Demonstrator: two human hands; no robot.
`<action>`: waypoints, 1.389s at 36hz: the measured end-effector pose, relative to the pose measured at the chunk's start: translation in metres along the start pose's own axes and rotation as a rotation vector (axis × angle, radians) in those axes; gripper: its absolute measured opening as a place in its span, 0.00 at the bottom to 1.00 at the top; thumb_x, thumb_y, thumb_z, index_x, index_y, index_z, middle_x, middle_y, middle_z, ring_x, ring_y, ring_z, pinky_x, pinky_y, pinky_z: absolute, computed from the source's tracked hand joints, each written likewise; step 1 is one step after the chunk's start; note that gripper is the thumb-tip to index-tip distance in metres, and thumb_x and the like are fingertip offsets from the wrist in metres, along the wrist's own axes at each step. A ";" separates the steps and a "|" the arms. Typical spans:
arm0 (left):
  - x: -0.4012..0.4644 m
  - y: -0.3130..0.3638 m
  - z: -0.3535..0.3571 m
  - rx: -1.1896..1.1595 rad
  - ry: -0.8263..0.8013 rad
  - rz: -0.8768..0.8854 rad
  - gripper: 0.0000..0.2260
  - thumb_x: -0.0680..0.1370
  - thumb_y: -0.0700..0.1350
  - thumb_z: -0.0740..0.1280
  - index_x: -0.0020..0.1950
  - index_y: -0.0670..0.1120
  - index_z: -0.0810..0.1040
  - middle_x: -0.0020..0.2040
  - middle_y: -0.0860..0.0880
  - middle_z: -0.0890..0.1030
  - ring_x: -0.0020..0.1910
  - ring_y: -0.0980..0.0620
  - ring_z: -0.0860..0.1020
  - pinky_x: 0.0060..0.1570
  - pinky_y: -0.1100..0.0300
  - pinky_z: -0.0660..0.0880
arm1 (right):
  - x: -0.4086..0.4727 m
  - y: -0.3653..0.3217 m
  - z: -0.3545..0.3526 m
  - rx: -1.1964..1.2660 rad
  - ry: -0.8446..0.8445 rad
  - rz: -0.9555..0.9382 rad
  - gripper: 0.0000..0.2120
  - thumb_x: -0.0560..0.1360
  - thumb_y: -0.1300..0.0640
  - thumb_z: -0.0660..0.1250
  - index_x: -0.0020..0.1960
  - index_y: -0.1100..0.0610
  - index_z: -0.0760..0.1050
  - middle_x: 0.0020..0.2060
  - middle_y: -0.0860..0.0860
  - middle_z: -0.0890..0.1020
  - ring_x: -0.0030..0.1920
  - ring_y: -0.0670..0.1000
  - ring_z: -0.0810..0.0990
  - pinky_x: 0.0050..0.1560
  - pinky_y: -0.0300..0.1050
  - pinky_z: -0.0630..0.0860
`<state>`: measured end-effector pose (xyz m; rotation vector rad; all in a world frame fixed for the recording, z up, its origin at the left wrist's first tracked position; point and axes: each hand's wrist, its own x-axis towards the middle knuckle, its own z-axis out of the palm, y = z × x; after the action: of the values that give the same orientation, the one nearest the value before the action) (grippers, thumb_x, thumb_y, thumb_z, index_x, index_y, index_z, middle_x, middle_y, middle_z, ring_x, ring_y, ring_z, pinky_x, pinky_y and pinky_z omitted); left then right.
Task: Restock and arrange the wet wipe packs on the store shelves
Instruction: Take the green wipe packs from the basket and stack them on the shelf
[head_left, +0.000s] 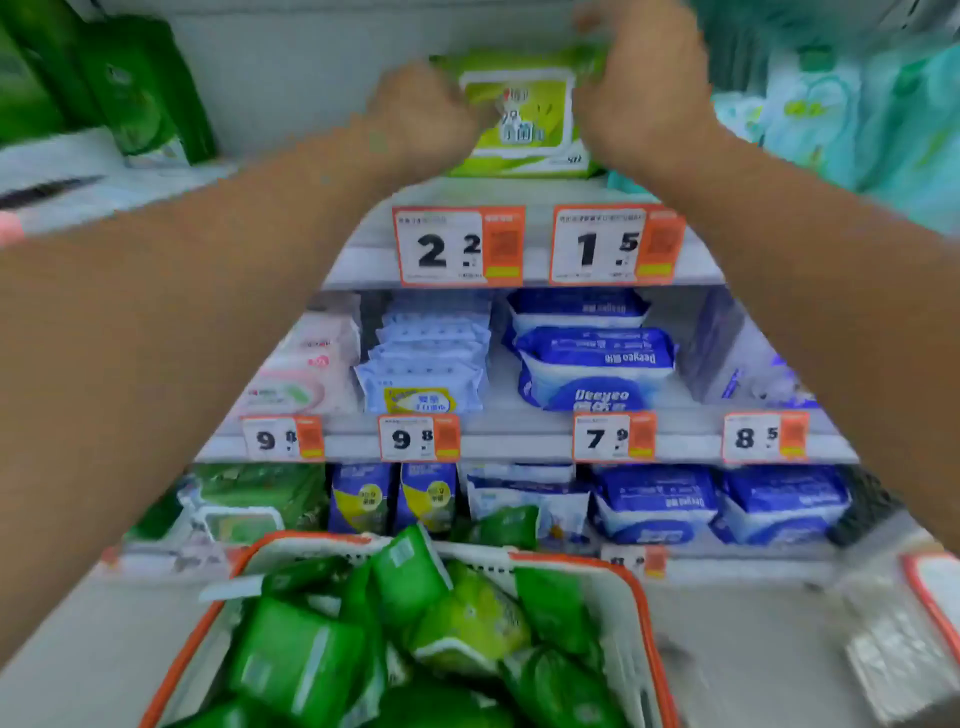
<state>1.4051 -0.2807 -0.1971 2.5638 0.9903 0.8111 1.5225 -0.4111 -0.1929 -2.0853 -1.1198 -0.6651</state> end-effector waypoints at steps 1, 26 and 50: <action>-0.024 0.002 -0.003 -0.058 0.186 0.163 0.19 0.79 0.58 0.63 0.53 0.43 0.80 0.47 0.45 0.82 0.48 0.47 0.80 0.49 0.55 0.76 | -0.023 -0.007 -0.009 0.060 0.132 -0.057 0.06 0.73 0.57 0.60 0.43 0.54 0.76 0.41 0.52 0.78 0.44 0.54 0.76 0.44 0.44 0.68; -0.271 -0.162 0.139 -0.005 -0.704 0.082 0.19 0.77 0.54 0.70 0.67 0.53 0.74 0.64 0.53 0.78 0.63 0.52 0.76 0.63 0.49 0.73 | -0.306 0.085 0.193 0.261 -1.361 0.746 0.20 0.75 0.46 0.70 0.63 0.55 0.78 0.64 0.57 0.79 0.62 0.58 0.79 0.66 0.53 0.74; -0.280 -0.150 0.179 0.352 -1.035 0.138 0.23 0.82 0.62 0.55 0.74 0.53 0.68 0.71 0.48 0.70 0.68 0.45 0.71 0.63 0.50 0.71 | -0.344 0.075 0.159 -0.043 -1.550 0.510 0.22 0.85 0.52 0.54 0.75 0.62 0.65 0.71 0.57 0.70 0.70 0.58 0.72 0.70 0.50 0.68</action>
<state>1.2607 -0.3720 -0.5193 2.7438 0.6221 -0.7164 1.4335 -0.4992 -0.5583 -2.6427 -1.0818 1.4239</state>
